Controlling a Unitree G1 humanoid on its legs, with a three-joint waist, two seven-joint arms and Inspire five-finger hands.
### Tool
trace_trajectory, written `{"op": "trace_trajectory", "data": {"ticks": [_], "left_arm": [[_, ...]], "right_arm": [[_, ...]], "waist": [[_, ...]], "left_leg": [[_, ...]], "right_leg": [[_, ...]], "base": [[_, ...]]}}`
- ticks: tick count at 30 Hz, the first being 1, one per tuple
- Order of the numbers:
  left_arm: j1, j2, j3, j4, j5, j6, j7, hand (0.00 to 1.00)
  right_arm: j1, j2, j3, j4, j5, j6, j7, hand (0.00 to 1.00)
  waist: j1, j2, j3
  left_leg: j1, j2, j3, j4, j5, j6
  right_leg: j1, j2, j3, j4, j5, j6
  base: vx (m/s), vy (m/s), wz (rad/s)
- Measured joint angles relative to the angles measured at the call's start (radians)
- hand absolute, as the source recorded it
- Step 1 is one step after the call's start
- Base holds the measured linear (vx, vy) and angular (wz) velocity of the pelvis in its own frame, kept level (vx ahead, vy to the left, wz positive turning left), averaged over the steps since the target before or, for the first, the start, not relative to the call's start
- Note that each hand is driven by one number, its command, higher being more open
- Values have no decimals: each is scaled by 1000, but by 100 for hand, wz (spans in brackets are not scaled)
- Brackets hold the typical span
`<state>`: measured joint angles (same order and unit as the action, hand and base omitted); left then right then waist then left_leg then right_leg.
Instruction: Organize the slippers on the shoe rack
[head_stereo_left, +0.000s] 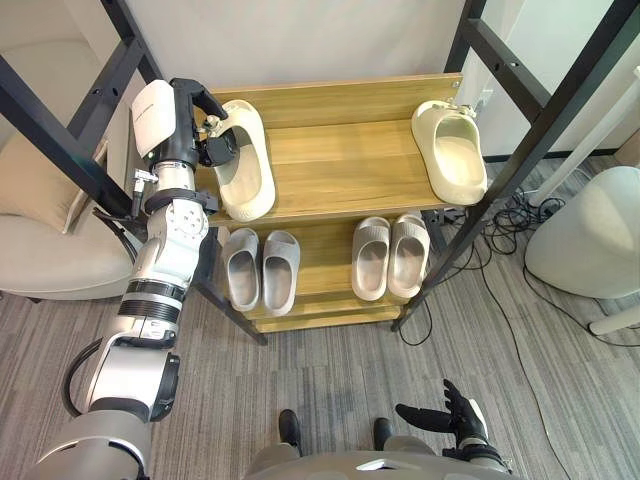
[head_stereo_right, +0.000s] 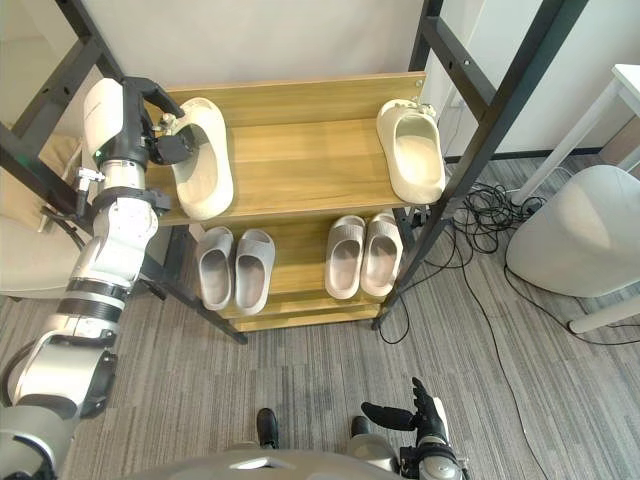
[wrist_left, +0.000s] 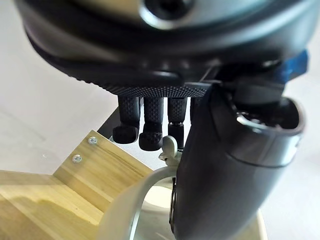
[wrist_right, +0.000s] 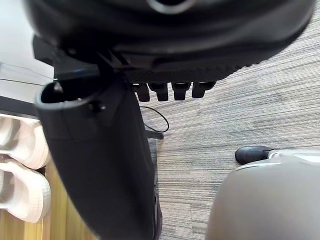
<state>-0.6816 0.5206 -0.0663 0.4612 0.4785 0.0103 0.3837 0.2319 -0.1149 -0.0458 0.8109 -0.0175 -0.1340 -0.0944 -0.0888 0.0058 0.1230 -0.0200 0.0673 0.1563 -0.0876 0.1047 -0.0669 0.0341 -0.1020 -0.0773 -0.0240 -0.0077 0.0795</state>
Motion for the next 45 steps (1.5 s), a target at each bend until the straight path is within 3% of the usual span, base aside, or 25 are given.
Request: {"op": "trace_trajectory", "data": {"ticks": [10,17,24,41,42,45], "left_arm": [[0,-1,-57,1,-12,-1,-4,0],[-81,-20,-128,41,-17,-3,-10,0],[-141,-28,-155,85,-39,-10,-15,0],[-232,-88,-185,125,-54,-19,-20,0],[-238,-88,-185,133,-53,-19,-19,100],[-258,-88,-185,153,-39,-19,-10,100]], "right_arm": [[1,0,-3,-3,1,0,0,100],[5,-3,-31,-17,19,0,-4,100],[6,-9,-50,-20,19,1,-8,100],[15,-14,-50,-42,59,0,-20,100],[17,-14,-50,-46,59,-1,-20,100],[20,-14,-49,-54,59,-4,-20,100]], "waist": [[-19,5,4],[-46,51,30],[-75,79,46],[-129,94,55],[-132,94,55],[-138,93,57]], "left_leg": [[0,-2,5,0,-2,0],[-3,1,60,0,-9,2],[-3,3,109,0,-11,1],[-27,2,132,0,-13,1],[-28,2,132,0,-13,1],[-37,2,134,0,-14,2]], "right_leg": [[-5,-3,5,0,1,1],[-40,-2,63,3,11,6],[-70,0,126,-5,39,8],[-103,-2,166,-31,70,16],[-105,-2,166,-31,70,16],[-118,-2,171,-29,72,18]], "base": [[0,0,-1],[7,13,-23],[-16,14,-27],[-11,13,-7],[0,0,0],[-6,7,-3]]}}
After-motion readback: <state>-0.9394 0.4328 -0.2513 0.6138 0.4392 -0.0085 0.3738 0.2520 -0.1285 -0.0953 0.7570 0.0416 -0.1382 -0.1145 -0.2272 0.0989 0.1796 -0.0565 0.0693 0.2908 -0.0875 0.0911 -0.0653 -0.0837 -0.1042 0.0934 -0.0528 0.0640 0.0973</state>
